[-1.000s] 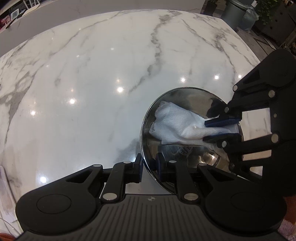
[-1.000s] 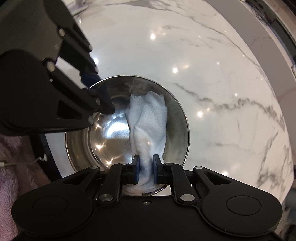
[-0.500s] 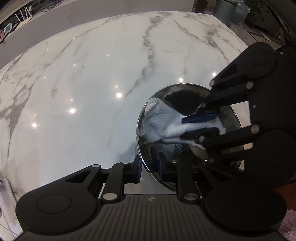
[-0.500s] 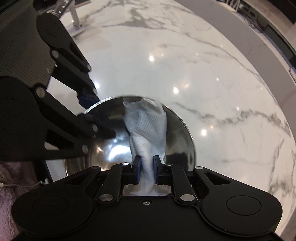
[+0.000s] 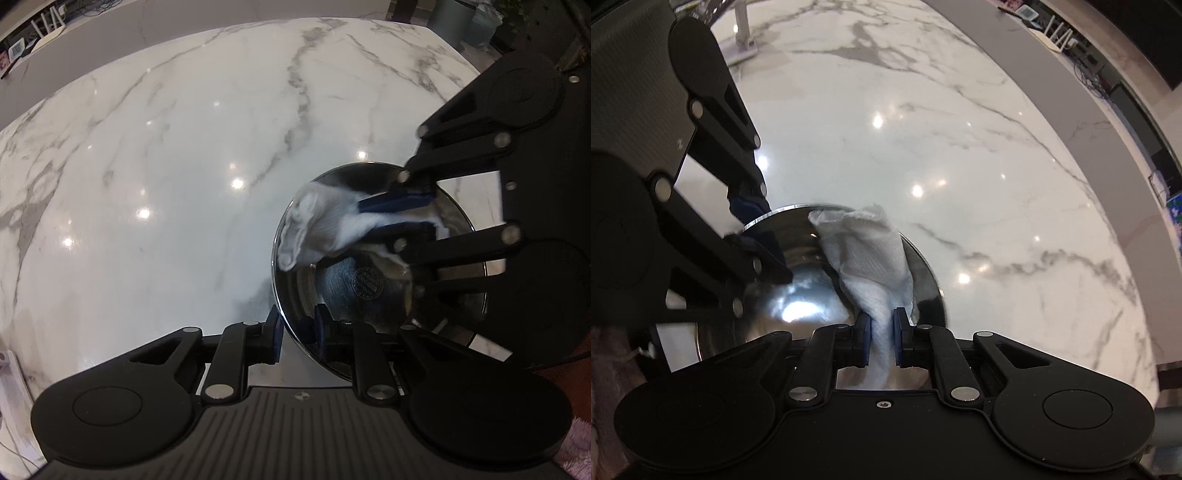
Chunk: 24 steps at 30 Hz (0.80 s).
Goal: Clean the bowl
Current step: 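Rub the white cloth around the bowl interior with the right tool while the left tool holds the rim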
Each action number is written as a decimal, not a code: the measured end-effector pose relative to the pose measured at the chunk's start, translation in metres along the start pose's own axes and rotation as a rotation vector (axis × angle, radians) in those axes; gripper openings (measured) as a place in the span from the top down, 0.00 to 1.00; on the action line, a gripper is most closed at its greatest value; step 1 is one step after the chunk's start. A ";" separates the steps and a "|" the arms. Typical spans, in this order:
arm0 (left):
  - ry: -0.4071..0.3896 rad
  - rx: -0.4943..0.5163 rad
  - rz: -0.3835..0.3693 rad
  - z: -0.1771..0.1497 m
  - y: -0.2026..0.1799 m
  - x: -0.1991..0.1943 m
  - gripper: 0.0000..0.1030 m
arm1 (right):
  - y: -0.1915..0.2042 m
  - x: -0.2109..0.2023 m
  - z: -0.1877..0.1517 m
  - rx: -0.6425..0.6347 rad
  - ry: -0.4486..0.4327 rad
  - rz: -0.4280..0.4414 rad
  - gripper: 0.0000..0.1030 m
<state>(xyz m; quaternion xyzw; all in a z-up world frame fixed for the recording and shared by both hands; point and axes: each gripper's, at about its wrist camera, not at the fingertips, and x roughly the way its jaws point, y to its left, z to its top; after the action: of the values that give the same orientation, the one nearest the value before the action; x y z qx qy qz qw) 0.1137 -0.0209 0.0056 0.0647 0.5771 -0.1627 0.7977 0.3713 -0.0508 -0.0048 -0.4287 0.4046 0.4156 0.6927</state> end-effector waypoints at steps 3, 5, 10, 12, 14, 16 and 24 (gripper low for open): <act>-0.006 0.004 0.004 0.000 -0.001 -0.001 0.85 | 0.017 0.003 0.002 0.060 0.000 0.032 0.92; -0.007 0.005 0.004 -0.001 -0.001 -0.001 0.85 | 0.033 0.005 0.004 0.094 -0.005 0.053 0.91; -0.002 -0.005 0.005 -0.001 -0.001 -0.002 0.85 | 0.076 0.010 0.014 0.150 -0.017 0.103 0.90; -0.001 -0.010 0.007 0.000 -0.001 -0.002 0.85 | 0.097 0.011 0.020 0.158 -0.020 0.120 0.89; -0.001 -0.020 0.007 0.001 0.000 -0.001 0.85 | 0.119 0.012 0.024 0.164 -0.022 0.141 0.89; -0.002 -0.030 0.007 0.001 0.001 -0.001 0.85 | 0.140 0.013 0.028 0.159 -0.021 0.158 0.89; 0.003 -0.037 0.024 0.011 -0.003 0.008 0.85 | 0.214 0.018 0.045 0.105 -0.002 0.172 0.90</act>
<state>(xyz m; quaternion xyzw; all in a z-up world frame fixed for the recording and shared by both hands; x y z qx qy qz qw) 0.1250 -0.0290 0.0019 0.0572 0.5803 -0.1424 0.7998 0.1894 0.0566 -0.0628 -0.3551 0.4605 0.4523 0.6762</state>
